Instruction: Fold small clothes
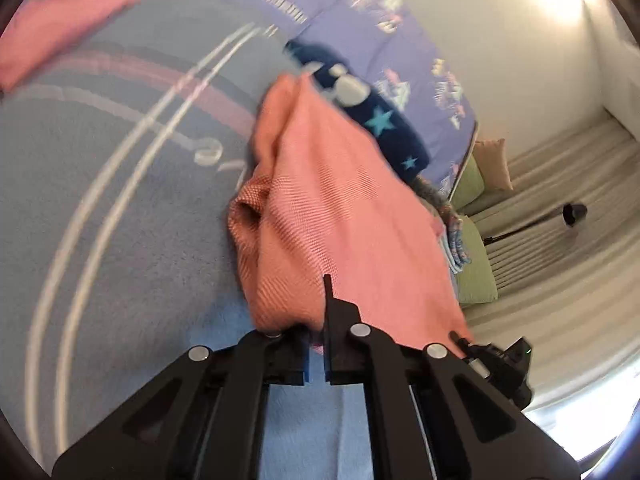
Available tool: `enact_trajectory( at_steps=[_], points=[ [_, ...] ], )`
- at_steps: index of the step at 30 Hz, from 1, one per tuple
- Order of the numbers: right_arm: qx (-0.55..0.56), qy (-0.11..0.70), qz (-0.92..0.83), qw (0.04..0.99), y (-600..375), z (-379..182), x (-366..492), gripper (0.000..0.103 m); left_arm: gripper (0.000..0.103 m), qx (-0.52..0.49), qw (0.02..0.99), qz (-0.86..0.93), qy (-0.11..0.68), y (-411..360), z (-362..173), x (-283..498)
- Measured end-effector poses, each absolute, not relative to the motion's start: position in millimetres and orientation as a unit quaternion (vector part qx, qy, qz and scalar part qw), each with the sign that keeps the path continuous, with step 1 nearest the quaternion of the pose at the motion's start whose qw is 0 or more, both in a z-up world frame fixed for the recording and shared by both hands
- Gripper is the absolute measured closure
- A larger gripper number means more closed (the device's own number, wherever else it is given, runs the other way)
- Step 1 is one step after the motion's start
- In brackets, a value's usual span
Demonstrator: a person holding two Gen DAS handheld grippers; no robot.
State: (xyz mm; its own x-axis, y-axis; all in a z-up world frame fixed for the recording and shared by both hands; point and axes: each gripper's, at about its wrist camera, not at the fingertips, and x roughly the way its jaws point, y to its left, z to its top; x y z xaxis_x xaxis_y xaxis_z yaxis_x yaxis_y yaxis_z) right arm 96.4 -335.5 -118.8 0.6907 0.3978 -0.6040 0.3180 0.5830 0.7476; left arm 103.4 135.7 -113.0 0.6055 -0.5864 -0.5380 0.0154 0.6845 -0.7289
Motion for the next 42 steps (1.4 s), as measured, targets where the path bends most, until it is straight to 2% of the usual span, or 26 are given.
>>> enact_trajectory(
  at_steps=[3,7,14,16,18,19,23,27,34,37,39,42],
  points=[
    [0.437,0.38,0.046,0.814,-340.4,-90.8,75.4,0.097,0.1,-0.338,0.834,-0.212,0.381,134.1,-84.2,73.6],
    [0.387,0.389,0.054,0.834,-348.2,-64.7,22.1,0.097,0.099,-0.305,0.831,-0.244,0.395,123.9,-66.1,18.7],
    [0.344,0.456,0.003,0.821,-363.2,-111.1,-54.9,0.095,0.097,-0.225,0.834,-0.226,0.45,108.1,-101.2,-55.1],
    [0.344,0.45,0.003,0.824,-364.4,-107.7,-59.2,0.084,0.095,-0.225,0.834,-0.216,0.455,115.3,-105.0,-58.1],
    [0.304,0.441,-0.025,0.844,-363.1,-90.4,-59.5,0.059,0.091,-0.215,0.844,-0.21,0.443,119.1,-94.3,-61.6],
    [0.275,0.431,-0.044,0.858,-362.3,-81.4,-60.8,0.059,0.086,-0.194,0.86,-0.2,0.427,120.4,-82.7,-65.7],
    [0.261,0.418,-0.031,0.87,-361.3,-72.3,-67.0,0.059,0.063,-0.114,0.915,-0.148,0.357,121.7,-42.3,-69.5],
    [0.272,0.41,-0.014,0.871,-361.1,-80.2,-77.9,0.059,0.062,-0.096,0.915,-0.193,0.342,96.9,-16.0,-43.5],
    [0.246,0.376,0.032,0.893,-347.9,-72.0,-71.9,0.057,0.062,-0.022,0.856,-0.317,0.409,-44.2,-18.7,28.9],
    [0.259,0.377,0.058,0.887,-347.7,-78.3,-61.8,0.058,0.056,-0.008,0.823,-0.353,0.444,-105.9,-28.4,59.4],
    [0.275,0.374,0.084,0.882,-350.7,-82.9,-56.8,0.076,0.048,0.006,0.803,-0.372,0.466,-147.0,-35.7,81.6],
    [0.315,0.359,0.146,0.867,-358.2,-89.8,-51.1,0.089,0.046,0.02,0.782,-0.373,0.499,-192.1,-47.3,110.9]
  ],
)
